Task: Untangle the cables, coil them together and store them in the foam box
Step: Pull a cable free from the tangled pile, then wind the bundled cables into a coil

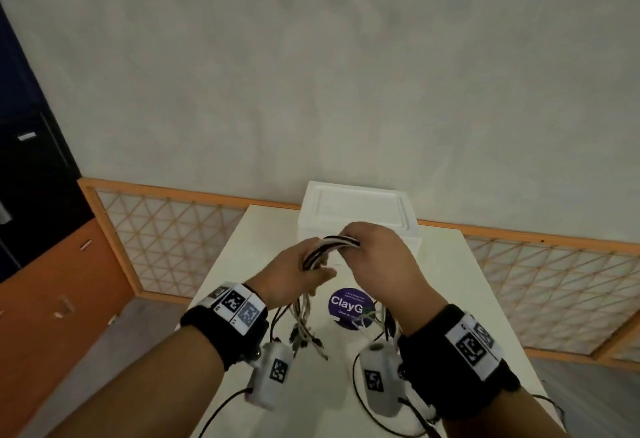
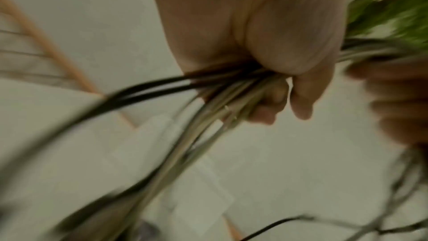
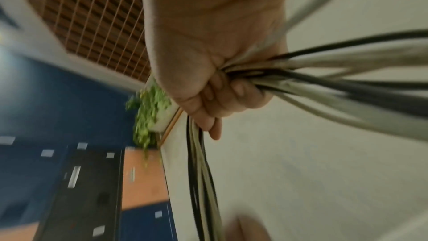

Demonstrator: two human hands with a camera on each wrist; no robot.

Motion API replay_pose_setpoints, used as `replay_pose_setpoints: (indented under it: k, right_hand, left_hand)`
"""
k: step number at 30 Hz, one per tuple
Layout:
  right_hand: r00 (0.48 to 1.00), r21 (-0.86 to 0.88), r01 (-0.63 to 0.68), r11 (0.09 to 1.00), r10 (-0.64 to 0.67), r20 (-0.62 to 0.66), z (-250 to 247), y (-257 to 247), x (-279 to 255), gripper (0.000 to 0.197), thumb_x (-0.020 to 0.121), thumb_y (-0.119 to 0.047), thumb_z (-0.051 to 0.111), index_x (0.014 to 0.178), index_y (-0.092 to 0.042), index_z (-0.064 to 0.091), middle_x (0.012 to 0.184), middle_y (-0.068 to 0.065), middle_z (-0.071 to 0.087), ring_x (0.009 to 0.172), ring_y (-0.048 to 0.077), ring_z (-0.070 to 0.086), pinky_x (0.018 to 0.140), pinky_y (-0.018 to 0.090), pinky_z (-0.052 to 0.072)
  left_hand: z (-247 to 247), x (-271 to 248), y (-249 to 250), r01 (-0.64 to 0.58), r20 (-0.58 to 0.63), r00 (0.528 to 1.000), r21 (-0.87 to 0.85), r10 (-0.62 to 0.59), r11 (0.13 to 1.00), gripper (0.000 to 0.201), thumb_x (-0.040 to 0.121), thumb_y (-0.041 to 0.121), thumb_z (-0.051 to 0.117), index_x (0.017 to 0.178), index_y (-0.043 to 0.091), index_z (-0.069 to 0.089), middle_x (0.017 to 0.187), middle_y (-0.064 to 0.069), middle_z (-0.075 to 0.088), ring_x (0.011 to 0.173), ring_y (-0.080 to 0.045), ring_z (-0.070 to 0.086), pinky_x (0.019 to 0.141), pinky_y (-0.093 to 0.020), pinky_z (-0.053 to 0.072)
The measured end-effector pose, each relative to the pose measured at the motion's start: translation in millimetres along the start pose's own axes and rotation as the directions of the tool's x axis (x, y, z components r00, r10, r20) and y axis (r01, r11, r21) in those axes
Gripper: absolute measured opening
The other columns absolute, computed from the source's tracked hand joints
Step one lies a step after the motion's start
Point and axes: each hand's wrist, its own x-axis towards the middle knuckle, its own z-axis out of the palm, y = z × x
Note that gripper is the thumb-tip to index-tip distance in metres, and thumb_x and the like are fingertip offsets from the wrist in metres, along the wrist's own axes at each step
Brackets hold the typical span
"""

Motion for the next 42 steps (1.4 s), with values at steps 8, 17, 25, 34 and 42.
replay_pose_setpoints:
  k: [8, 17, 25, 34, 42]
  right_hand:
    - [0.993, -0.004, -0.113, 0.994, 0.112, -0.027, -29.1, 61.3, -37.0, 0.014, 0.086, -0.020, 0.060, 0.075, -0.026, 0.064, 0.063, -0.008, 0.060, 0.065, 0.008, 0.057, 0.059, 0.026, 0.042]
    - [0.862, -0.455, -0.057, 0.889, 0.273, 0.426, 11.7, 77.3, -43.2, 0.096, 0.078, -0.047, 0.064, 0.150, -0.019, 0.008, 0.155, 0.003, 0.018, 0.143, 0.022, 0.016, 0.116, 0.040, 0.014]
    - [0.864, -0.054, -0.236, 0.970, 0.235, 0.445, 95.6, 53.3, -33.3, 0.034, 0.085, -0.032, 0.047, 0.116, -0.017, 0.051, 0.109, 0.002, 0.064, 0.099, 0.022, 0.062, 0.086, 0.040, 0.051]
    - [0.831, -0.152, -0.334, 0.930, 0.367, 0.418, 94.6, 79.9, -24.5, 0.019, 0.090, -0.029, 0.046, 0.081, -0.014, 0.054, 0.077, 0.001, 0.058, 0.072, 0.022, 0.055, 0.058, 0.030, 0.043]
    - [0.923, -0.056, -0.160, 0.985, 0.170, 0.345, 108.0, 40.9, -39.1, 0.023, 0.092, -0.023, 0.040, 0.107, -0.013, 0.055, 0.101, 0.009, 0.065, 0.093, 0.027, 0.062, 0.073, 0.034, 0.046]
  left_hand:
    - [-1.0, -26.1, -77.7, 0.127, -0.095, 0.991, 0.493, -0.092, 0.861, 0.019, 0.097, 0.028, 0.048, 0.078, 0.025, 0.050, 0.060, 0.001, 0.053, 0.044, -0.010, 0.056, 0.047, -0.026, 0.041]
    - [28.2, -9.0, -38.6, -0.146, 0.192, 0.976, 0.929, -0.107, 0.339, 0.018, 0.094, 0.017, 0.038, 0.101, 0.015, 0.054, 0.092, -0.008, 0.066, 0.080, -0.032, 0.062, 0.060, -0.032, 0.033]
    - [39.5, 3.8, -26.7, -0.233, 0.259, 0.964, 0.931, -0.059, 0.280, 0.019, 0.087, 0.017, 0.047, 0.091, 0.014, 0.065, 0.090, -0.006, 0.068, 0.081, -0.030, 0.064, 0.066, -0.032, 0.036]
    - [9.6, -29.0, -86.3, 0.328, -0.032, 0.893, 0.730, -0.448, 0.600, 0.084, 0.061, 0.087, 0.052, 0.108, 0.018, 0.054, 0.102, -0.003, 0.062, 0.094, -0.022, 0.059, 0.079, -0.034, 0.046]
    - [59.8, -24.2, -49.5, 0.457, 0.220, 0.826, -0.800, -0.518, 0.389, 0.036, 0.078, 0.049, 0.063, 0.075, 0.013, 0.069, 0.079, -0.006, 0.066, 0.073, -0.019, 0.062, 0.075, -0.031, 0.049]
